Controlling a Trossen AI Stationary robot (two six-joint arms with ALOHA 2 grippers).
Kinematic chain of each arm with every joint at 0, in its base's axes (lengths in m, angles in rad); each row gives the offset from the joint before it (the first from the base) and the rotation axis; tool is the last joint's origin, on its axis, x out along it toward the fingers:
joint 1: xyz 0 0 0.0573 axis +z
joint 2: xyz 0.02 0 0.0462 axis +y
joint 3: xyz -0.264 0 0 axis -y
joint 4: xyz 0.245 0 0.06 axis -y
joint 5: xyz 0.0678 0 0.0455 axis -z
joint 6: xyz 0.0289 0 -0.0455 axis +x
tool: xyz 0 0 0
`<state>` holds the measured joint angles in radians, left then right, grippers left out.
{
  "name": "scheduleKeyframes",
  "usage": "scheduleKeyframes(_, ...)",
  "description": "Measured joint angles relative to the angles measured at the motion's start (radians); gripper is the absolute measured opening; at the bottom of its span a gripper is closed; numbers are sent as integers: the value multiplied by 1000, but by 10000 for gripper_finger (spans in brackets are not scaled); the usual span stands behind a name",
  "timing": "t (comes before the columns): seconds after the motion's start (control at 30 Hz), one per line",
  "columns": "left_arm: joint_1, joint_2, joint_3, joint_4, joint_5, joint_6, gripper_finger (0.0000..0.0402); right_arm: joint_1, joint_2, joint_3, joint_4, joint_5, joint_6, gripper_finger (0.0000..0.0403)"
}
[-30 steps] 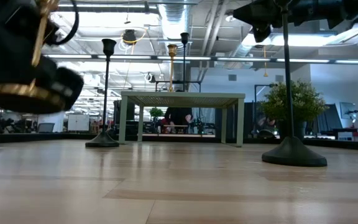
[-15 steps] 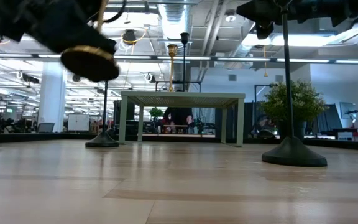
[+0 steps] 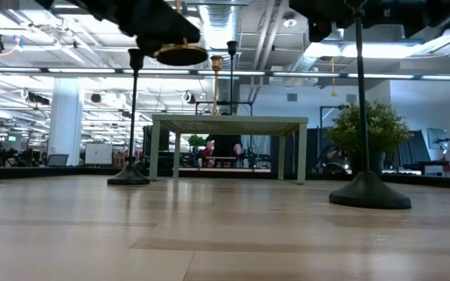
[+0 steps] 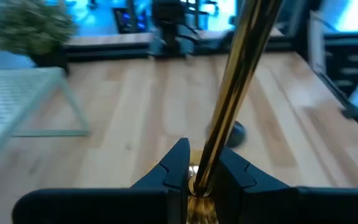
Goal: Pick & Place candle stick holders
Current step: Put the gold candle holder on the shelf
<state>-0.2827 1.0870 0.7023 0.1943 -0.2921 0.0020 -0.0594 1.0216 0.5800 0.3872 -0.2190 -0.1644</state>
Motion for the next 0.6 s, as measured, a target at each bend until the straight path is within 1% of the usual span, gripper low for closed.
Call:
scheduleKeyframes(0.13,84,0,23,-28,10,1,40,-26,-1,0,36,2,-3,0)
scheduleKeyframes(0.3,182,17,46,-38,106,-5,40,-69,-1,0,101,3,-3,0)
scheduleKeyframes(0.5,230,95,118,-38,142,7,40,-97,20,0,171,3,-3,1)
scheduleKeyframes(0.6,232,138,164,-43,144,47,40,-108,43,5,179,3,-3,15)
